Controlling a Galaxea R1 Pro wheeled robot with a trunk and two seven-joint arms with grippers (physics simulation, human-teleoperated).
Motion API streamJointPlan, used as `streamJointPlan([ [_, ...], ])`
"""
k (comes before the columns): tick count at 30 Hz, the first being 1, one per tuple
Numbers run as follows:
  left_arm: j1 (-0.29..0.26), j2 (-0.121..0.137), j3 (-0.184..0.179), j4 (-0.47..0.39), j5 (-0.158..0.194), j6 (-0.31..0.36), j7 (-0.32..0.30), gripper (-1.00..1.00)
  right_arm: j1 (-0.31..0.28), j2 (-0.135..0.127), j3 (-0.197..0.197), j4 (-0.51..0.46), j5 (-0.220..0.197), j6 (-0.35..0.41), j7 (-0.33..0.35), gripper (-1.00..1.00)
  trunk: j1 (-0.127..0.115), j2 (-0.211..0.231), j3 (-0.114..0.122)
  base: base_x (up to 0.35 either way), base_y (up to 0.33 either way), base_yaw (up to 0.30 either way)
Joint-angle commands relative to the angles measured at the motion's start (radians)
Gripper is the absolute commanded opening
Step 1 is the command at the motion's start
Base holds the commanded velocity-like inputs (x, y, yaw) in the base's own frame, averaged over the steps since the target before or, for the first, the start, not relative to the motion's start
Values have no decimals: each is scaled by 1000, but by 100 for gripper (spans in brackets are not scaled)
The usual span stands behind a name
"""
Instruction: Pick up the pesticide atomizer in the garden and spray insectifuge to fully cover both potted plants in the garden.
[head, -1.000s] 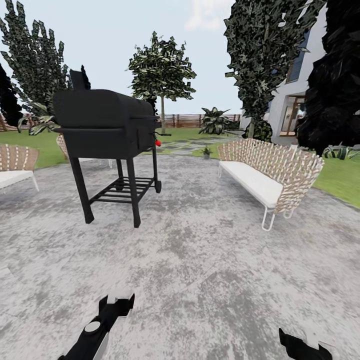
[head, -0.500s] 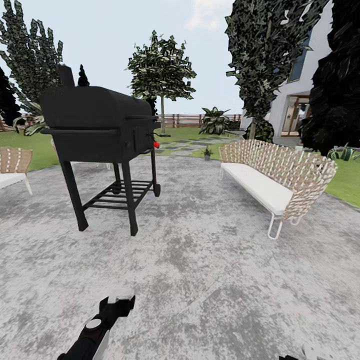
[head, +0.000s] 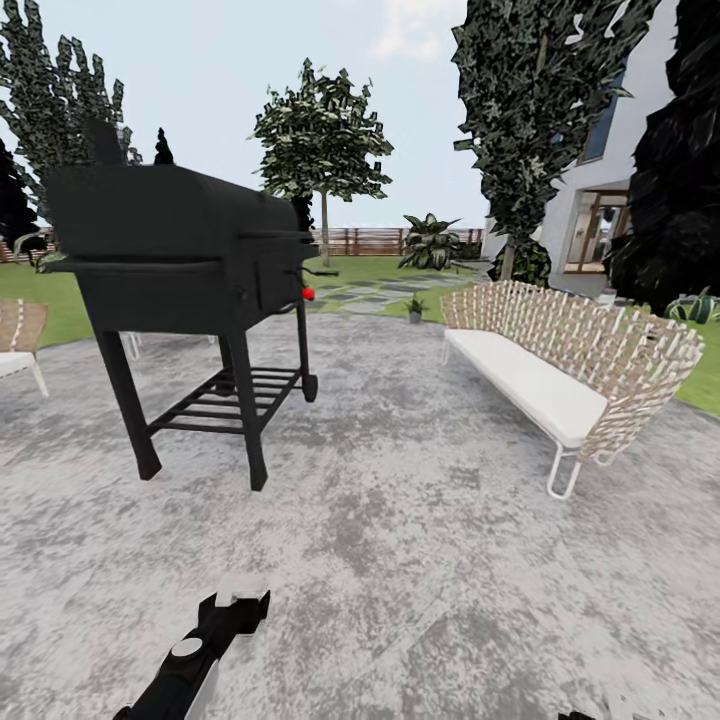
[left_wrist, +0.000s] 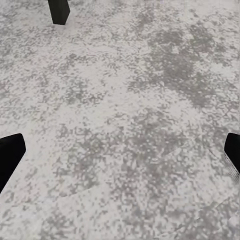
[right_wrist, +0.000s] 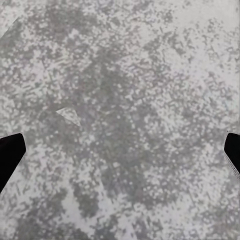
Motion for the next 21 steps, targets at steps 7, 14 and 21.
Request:
streamJointPlan([
  [7, 0, 0, 0, -2, 0, 6, 0, 100, 0, 0, 0, -2, 2, 5, 1, 100, 0, 0, -1, 325, -139, 0],
  [14, 1, 0, 0, -2, 0, 7, 0, 100, 0, 1, 0, -2, 2, 5, -2, 100, 0, 0, -1, 305, -187, 0],
  [21, 0, 0, 0, -2, 0, 6, 0, 100, 0, 1, 0, -2, 2, 5, -6, 100, 0, 0, -1, 328, -41, 0],
])
